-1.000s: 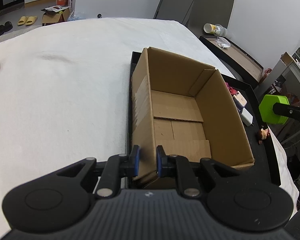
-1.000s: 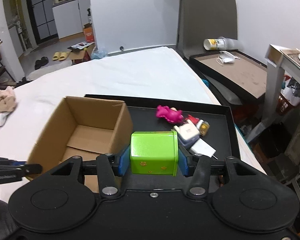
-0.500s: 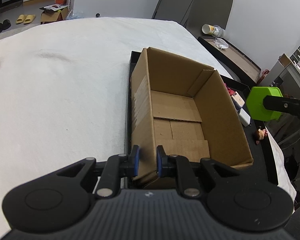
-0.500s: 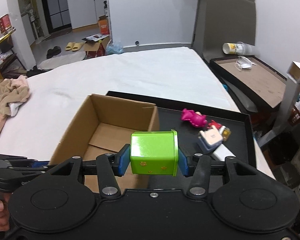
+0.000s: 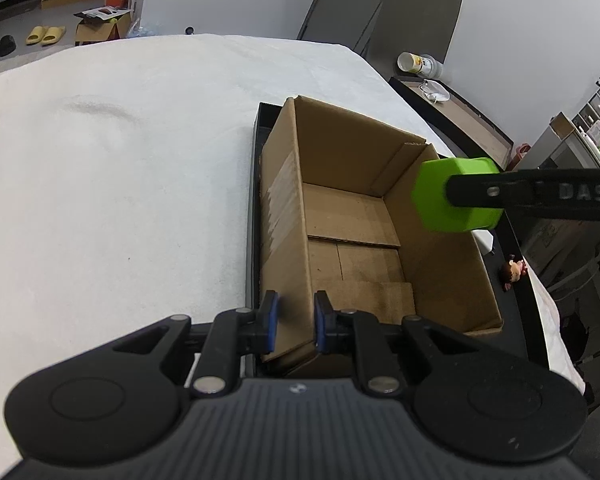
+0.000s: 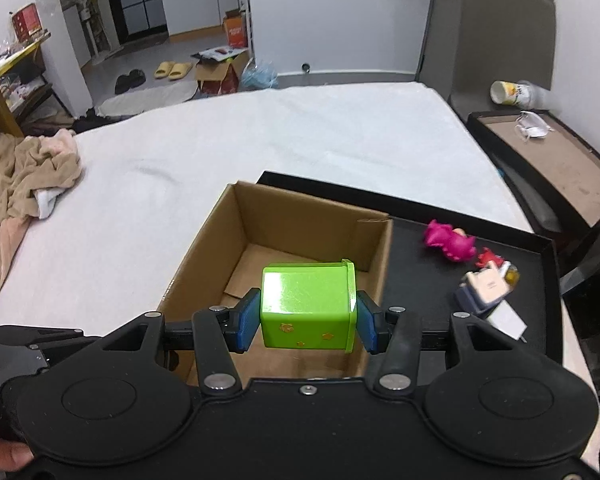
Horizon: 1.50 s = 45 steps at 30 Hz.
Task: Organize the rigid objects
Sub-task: 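Carry the green cube into the box and release it while left gripper holds box, then move the right gripper to the doll figurine and grasp it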
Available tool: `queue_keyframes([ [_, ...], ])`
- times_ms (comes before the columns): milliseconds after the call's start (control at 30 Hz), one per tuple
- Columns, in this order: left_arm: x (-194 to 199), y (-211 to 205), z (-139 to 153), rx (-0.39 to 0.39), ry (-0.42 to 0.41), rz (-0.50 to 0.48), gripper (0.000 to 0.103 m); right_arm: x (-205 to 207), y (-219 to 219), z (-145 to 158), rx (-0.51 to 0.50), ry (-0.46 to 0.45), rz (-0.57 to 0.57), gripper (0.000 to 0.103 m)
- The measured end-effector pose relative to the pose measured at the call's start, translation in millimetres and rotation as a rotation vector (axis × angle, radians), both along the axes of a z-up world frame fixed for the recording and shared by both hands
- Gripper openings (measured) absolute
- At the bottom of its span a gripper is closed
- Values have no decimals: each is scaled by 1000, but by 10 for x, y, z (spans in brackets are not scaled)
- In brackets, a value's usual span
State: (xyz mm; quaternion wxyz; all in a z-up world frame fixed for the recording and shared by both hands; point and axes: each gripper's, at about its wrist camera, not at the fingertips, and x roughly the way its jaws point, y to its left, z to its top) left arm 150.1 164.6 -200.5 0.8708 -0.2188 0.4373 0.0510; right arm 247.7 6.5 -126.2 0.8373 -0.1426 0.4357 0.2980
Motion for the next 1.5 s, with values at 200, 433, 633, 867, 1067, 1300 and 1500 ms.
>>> queue_keyframes([
  [200,-6,-5,-6,2,-6,1,17,8,220,-68,8,39,25,52],
  [433,-10,2,-15,2,-4,1,18,29,218,35,44,37,33,64],
  [633,-8,15,-15,-6,0,2,18,64,-59,105,50,34,4,64],
  [867,0,-3,-5,3,7,2,18,157,-504,137,39,22,-57,69],
  [1067,12,-19,0,11,13,5,18,257,-840,99,34,16,-113,72],
  [1300,33,-78,4,42,29,2,18,368,-1213,5,34,19,-171,72],
  [1500,34,-97,5,51,37,7,18,472,-1528,-144,23,17,-224,72],
])
